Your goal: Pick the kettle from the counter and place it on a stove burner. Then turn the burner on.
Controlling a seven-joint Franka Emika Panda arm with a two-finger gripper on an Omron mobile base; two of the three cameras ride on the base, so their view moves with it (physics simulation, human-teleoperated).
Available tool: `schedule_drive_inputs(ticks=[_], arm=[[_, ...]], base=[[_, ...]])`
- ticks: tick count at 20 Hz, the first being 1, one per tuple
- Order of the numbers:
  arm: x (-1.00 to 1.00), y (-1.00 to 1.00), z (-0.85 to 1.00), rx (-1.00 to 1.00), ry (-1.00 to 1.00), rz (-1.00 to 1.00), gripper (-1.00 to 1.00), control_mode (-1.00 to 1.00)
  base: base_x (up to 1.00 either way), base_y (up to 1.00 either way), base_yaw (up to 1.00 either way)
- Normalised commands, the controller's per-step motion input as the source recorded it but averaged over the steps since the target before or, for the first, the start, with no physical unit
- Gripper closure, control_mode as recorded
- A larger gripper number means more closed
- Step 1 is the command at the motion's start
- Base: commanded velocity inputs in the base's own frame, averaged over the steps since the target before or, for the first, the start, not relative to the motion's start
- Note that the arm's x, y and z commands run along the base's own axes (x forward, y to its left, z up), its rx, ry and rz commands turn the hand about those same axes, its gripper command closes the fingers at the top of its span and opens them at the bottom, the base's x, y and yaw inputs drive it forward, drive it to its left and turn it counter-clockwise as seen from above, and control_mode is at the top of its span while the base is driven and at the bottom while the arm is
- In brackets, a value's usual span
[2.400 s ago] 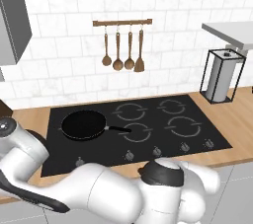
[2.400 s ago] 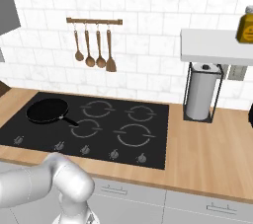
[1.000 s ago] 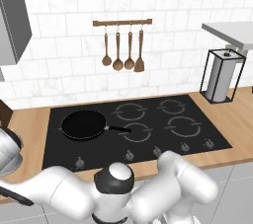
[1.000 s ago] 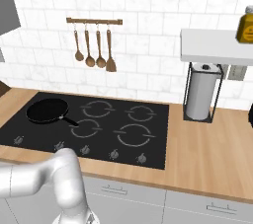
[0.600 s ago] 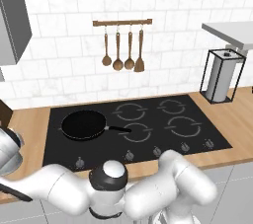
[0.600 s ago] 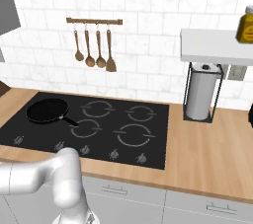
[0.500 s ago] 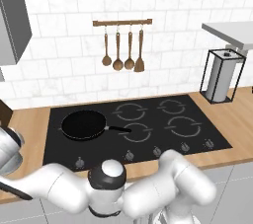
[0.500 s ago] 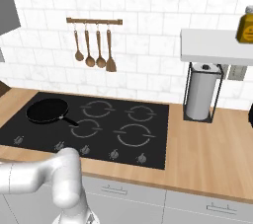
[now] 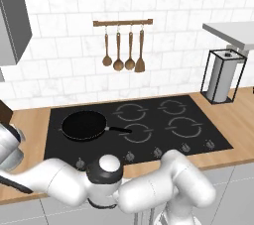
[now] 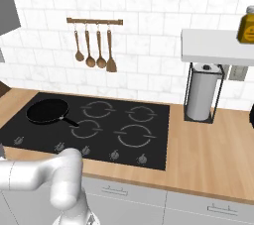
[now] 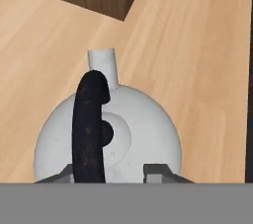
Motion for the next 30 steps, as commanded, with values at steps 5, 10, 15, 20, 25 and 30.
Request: schedule_drive_inputs(ticks=[5, 10, 15, 20, 25, 30], arm=[[-0.25, -0.44, -0.14, -0.04, -0.09, 0.00, 1.00, -1.00], [-0.41, -0.78, 0.01, -0.03, -0.41, 0.00, 1.00, -1.00], [-0.32, -0.97, 0.18, 0.00, -0.60, -0.02, 1.00, -1.00], [-0.19, -1.00, 0.44, 0.00, -0.64, -0.08, 1.00, -1.00], [-0.07, -1.00, 0.58, 0.00, -0.61, -0.09, 1.00, -1.00], [0.00, -1.00, 0.46, 0.00, -0.48, -0.11, 1.00, -1.00]], base=[[0.00, 0.00, 0.00], [0.00, 0.00, 0.00], [0.00, 0.00, 0.00], [0.00, 0.00, 0.00], [0.00, 0.00, 0.00], [0.00, 0.00, 0.00]])
